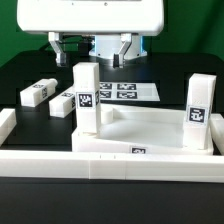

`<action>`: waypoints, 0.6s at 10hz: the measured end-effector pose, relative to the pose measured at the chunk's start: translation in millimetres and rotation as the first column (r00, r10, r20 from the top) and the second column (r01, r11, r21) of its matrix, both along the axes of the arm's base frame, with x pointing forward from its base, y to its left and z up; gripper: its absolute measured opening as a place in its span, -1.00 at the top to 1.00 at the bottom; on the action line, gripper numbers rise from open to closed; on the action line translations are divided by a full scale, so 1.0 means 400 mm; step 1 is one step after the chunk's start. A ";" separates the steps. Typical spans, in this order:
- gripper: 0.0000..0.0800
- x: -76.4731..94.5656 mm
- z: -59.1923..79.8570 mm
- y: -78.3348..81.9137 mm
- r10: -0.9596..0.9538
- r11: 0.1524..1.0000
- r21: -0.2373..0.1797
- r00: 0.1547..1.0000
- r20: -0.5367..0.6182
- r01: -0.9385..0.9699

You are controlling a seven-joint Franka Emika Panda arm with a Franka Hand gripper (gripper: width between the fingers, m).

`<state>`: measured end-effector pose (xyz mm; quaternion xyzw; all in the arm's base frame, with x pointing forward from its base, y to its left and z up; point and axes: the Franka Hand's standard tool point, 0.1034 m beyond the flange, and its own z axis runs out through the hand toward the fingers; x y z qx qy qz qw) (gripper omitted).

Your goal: Assemble desk

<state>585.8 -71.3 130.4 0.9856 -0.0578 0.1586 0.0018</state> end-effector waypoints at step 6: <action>-0.62 -0.019 -0.039 -0.003 0.026 0.994 0.109 0.957 -0.288 0.006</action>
Offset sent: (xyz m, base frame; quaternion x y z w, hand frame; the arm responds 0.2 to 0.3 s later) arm 0.0016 -0.0059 -0.0072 0.0033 -0.1905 -0.0109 0.9816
